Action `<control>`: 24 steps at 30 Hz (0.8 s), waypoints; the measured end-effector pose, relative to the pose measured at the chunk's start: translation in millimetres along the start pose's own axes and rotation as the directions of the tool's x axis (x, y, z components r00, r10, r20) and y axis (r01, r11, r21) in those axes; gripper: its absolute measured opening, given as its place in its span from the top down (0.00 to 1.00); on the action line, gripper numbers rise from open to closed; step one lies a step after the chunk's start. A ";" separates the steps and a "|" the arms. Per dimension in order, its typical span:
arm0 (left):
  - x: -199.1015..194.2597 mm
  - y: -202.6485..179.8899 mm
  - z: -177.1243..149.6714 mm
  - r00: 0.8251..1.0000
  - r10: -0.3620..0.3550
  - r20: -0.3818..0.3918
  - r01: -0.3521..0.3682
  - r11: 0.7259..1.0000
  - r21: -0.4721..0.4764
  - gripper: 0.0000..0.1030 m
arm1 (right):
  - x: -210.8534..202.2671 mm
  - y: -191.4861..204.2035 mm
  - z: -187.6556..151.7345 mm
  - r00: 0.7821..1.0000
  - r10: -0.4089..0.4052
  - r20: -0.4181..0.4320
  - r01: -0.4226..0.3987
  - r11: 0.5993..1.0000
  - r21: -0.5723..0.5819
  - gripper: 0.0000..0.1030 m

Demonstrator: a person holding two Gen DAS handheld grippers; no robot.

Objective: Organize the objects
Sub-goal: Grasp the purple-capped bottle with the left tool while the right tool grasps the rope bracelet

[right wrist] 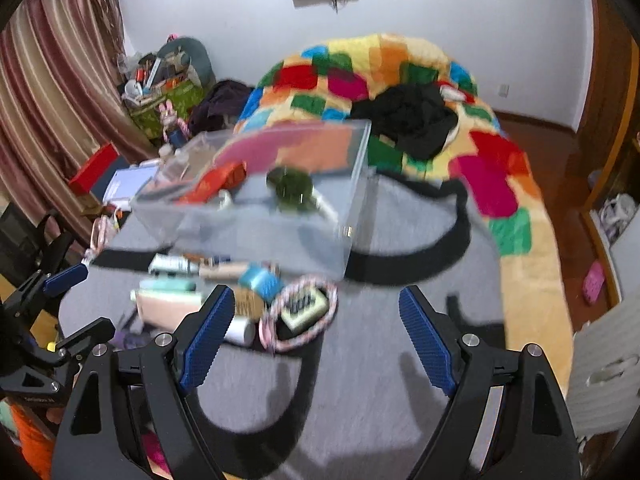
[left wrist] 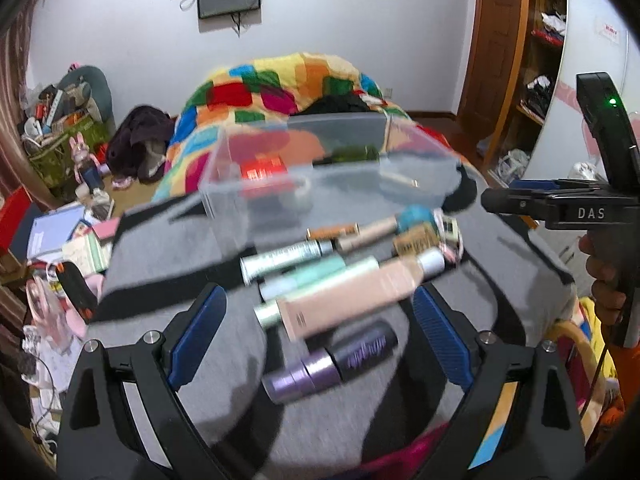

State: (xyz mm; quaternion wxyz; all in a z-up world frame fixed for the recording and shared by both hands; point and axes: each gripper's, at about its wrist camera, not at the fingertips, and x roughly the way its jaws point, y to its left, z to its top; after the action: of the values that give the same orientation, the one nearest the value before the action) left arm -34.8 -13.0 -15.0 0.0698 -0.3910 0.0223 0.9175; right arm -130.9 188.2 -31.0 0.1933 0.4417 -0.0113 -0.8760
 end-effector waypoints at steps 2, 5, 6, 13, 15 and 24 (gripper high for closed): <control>6.5 -0.5 -8.6 1.000 -0.011 -0.026 0.011 1.000 -0.006 0.07 | 9.5 -0.6 -8.3 0.999 0.010 -0.034 -0.009 1.000 0.009 0.20; 15.8 -1.3 -16.5 0.998 -0.017 -0.057 0.016 1.000 -0.011 0.07 | 26.7 -1.5 -17.8 0.996 0.032 -0.083 -0.029 0.999 0.028 0.20; 18.2 -2.0 -18.5 0.998 -0.023 -0.066 0.022 1.000 -0.013 0.07 | 30.6 -0.8 -19.4 0.995 0.034 -0.091 -0.032 0.999 0.030 0.20; 31.7 -10.6 -28.1 0.995 -0.034 -0.096 0.034 0.999 0.000 0.07 | 49.5 8.6 -24.0 0.995 -0.006 -0.101 0.006 1.000 -0.001 0.21; 34.7 -11.4 -30.1 0.995 -0.030 -0.097 0.029 1.000 -0.008 0.08 | 50.6 8.3 -24.2 0.995 0.002 -0.098 -0.002 1.000 0.001 0.25; 35.2 -6.4 -33.9 0.996 -0.012 -0.090 0.007 0.999 -0.052 0.41 | 50.9 11.6 -29.7 0.995 -0.019 -0.098 0.013 0.998 -0.055 0.72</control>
State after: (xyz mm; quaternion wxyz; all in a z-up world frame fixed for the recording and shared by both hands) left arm -33.8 -6.0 -63.8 0.0629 -0.4339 0.0002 0.8988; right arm -131.2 164.2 -86.1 0.1986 0.4791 0.0256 -0.8546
